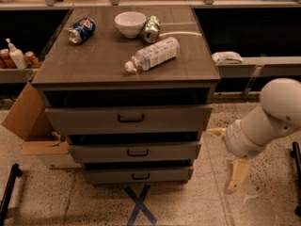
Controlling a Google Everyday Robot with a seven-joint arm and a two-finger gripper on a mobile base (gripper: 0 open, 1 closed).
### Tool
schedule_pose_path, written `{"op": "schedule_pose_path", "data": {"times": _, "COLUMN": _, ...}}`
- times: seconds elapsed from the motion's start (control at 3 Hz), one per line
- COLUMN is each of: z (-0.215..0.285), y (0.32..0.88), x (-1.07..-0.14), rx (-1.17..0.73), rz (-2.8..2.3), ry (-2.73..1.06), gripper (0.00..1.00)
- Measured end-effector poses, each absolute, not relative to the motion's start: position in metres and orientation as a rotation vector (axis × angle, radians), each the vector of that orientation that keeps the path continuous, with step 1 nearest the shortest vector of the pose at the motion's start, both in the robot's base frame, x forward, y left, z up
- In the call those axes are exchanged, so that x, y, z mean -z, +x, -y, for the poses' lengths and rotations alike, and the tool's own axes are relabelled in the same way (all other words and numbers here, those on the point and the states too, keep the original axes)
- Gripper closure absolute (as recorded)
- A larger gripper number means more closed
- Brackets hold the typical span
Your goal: Open bottom drawer
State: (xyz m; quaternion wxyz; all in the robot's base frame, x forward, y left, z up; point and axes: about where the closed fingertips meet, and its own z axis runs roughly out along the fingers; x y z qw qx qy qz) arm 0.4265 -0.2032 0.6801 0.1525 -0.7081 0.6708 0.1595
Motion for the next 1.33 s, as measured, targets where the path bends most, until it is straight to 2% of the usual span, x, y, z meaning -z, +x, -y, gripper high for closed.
{"op": "schedule_pose_path", "data": {"times": 0.33, "z": 0.183, "y": 0.416, "x": -0.619, "rx": -0.615, "rz": -1.923, "ry": -1.986, "gripper": 0.00}}
{"op": "schedule_pose_path", "data": {"times": 0.67, "z": 0.184, "y": 0.417, "x": -0.614, "rx": -0.618, "rz": -1.915, "ry": -1.978, "gripper": 0.00}}
{"op": "schedule_pose_path", "data": {"times": 1.33, "z": 0.177, "y": 0.430, "x": -0.464, "rx": -0.731, "rz": -1.920, "ry": -2.015, "gripper": 0.00}}
